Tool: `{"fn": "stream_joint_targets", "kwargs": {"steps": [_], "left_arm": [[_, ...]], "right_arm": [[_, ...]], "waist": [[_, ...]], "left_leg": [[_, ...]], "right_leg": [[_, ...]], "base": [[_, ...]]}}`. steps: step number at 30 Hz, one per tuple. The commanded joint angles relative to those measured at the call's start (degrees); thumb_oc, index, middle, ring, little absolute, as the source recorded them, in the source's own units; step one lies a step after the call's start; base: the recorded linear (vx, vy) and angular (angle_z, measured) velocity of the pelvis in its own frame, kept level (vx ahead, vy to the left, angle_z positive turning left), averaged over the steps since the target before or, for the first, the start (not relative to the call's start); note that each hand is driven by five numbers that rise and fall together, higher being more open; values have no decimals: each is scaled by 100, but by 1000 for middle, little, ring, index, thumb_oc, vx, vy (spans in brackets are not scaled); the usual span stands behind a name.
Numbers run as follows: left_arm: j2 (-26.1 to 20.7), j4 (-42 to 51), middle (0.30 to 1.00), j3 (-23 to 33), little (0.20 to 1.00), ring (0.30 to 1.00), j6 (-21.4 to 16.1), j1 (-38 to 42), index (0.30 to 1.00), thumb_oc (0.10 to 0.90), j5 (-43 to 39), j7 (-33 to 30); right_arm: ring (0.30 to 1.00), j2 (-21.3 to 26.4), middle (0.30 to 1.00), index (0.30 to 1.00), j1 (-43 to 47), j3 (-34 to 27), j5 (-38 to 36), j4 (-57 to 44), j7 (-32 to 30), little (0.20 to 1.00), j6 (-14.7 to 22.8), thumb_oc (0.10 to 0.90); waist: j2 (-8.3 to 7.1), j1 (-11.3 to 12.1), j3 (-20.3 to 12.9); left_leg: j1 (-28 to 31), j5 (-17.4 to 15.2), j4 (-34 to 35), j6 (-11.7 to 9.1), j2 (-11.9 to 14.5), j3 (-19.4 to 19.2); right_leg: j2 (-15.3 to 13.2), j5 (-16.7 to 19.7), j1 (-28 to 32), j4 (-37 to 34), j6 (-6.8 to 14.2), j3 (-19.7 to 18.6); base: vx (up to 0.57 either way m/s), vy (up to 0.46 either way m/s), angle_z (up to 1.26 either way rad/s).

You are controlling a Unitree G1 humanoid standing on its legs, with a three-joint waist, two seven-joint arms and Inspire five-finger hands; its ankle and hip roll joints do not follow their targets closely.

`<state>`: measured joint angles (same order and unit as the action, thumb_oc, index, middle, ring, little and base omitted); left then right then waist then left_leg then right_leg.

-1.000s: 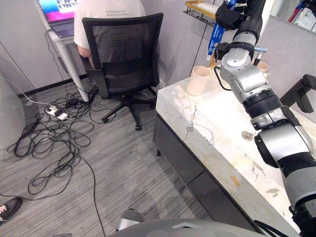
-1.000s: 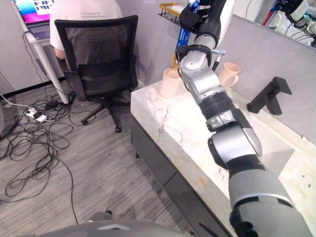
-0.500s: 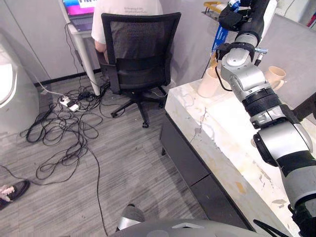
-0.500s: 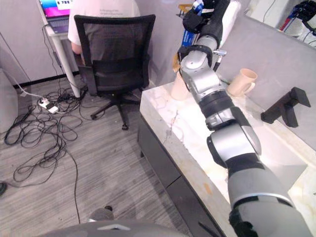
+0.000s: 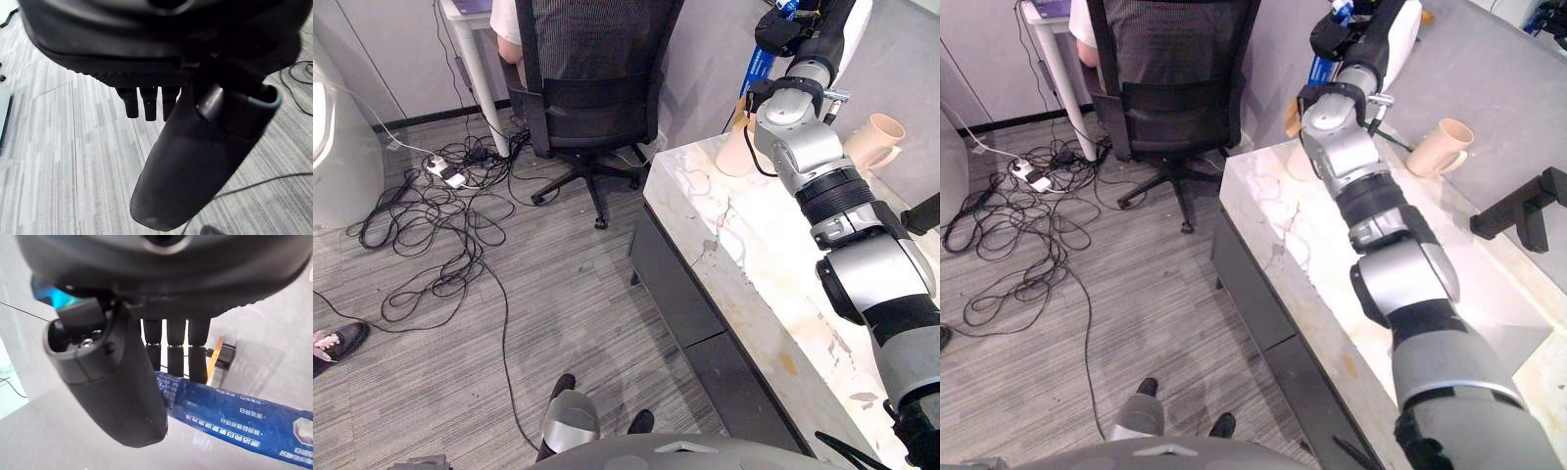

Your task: Organize the bathroom.

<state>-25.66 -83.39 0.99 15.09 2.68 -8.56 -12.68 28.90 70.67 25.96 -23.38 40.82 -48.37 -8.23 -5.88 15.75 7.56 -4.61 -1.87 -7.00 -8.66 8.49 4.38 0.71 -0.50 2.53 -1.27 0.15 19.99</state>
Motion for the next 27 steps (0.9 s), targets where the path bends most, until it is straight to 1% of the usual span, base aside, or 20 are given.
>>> {"fn": "stream_joint_targets", "kwargs": {"steps": [1,7,15,22,27], "left_arm": [[-560,-556,900,-277,900,900,148,-197,900,800,172,-234],[-668,-643,900,-313,900,900,196,-198,900,800,177,-151],[-705,-666,900,-256,900,900,194,-277,900,800,250,-70],[-833,-732,900,-278,900,900,254,-187,900,800,293,-45],[-948,-787,900,-279,900,900,237,-160,900,800,295,30]], "right_arm": [[300,253,300,300,1020,82,295,-15,-264,300,491,400],[300,170,300,300,1021,100,319,75,-317,300,539,400],[300,235,300,300,1015,117,270,33,-297,300,524,400],[300,158,300,300,1010,80,283,172,-340,300,547,400],[300,140,300,300,1032,59,291,331,-363,300,635,400]], "waist": [[-69,18,-364],[-23,-5,-369],[-14,-73,-423],[22,-36,-392],[55,3,-353]], "left_leg": [[-156,415,34,-90,386,-342],[-133,460,9,-114,464,-371],[-109,457,-41,-116,523,-465],[-125,498,-87,-129,572,-410],[-210,566,-93,-157,640,-372]], "right_leg": [[-372,-724,119,741,166,-342],[-343,-725,142,777,155,-379],[-308,-740,196,771,133,-426],[-278,-739,226,815,114,-435],[-243,-749,208,832,92,-421]], "base": [[60,-32,0],[34,-23,-1],[33,-22,-5],[37,-43,-2],[11,-38,1]]}}
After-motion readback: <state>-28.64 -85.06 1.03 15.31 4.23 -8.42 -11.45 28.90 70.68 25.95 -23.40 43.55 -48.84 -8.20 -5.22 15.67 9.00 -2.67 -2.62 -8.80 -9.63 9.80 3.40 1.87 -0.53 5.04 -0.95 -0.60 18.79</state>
